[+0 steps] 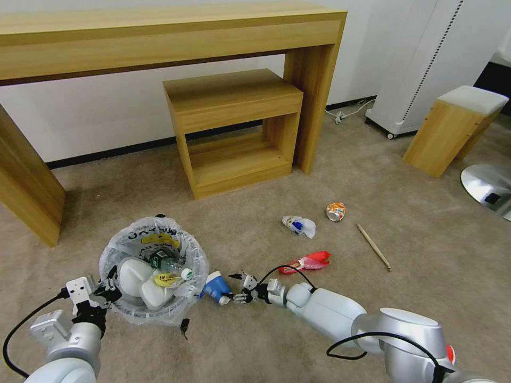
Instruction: Pick up the trash bin and place the garbage on the floor into it.
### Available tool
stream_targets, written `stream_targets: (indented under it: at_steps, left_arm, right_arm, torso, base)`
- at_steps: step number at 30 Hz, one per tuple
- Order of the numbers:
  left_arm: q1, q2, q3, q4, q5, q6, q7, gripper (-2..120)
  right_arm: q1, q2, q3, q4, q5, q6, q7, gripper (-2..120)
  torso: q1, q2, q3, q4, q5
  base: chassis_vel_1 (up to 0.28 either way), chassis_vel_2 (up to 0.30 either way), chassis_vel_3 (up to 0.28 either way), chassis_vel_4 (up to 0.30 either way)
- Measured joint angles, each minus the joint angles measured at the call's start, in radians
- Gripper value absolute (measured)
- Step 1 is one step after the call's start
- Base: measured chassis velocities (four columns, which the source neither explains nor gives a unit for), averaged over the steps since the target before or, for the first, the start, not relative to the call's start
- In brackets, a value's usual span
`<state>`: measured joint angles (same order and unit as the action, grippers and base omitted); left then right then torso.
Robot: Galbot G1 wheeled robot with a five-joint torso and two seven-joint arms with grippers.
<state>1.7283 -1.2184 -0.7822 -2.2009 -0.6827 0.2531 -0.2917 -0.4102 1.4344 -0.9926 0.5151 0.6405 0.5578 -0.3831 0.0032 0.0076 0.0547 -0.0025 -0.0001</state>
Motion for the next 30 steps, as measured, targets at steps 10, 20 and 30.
stream_targets:
  at_steps: [10,20,30]
  left_arm:
    - [-0.001,-0.005,-0.001,-0.002,0.0,-0.002,0.001,1]
    - [-0.01,-0.012,0.005,-0.005,0.0,-0.002,0.0,1]
    - [-0.009,-0.019,0.015,-0.024,-0.002,-0.002,-0.001,1]
  right_arm:
    - [0.004,0.011,-0.021,0.009,0.007,0.011,0.001,96]
    - [0.004,0.003,-0.025,0.025,0.003,0.029,-0.016,64]
    - [-0.003,-0.013,-0.026,0.045,0.006,0.032,-0.027,29]
  torso:
    - [0.0,0.0,0.0,0.0,0.0001]
    - [0.0,0.0,0.0,0.0,0.0]
    - [0.0,0.0,0.0,0.0,0.0001]
  base:
    - [0.0,0.0,0.0,0.0]
    - [0.0,0.0,0.0,0.0]
    - [0.0,0.0,0.0,0.0]
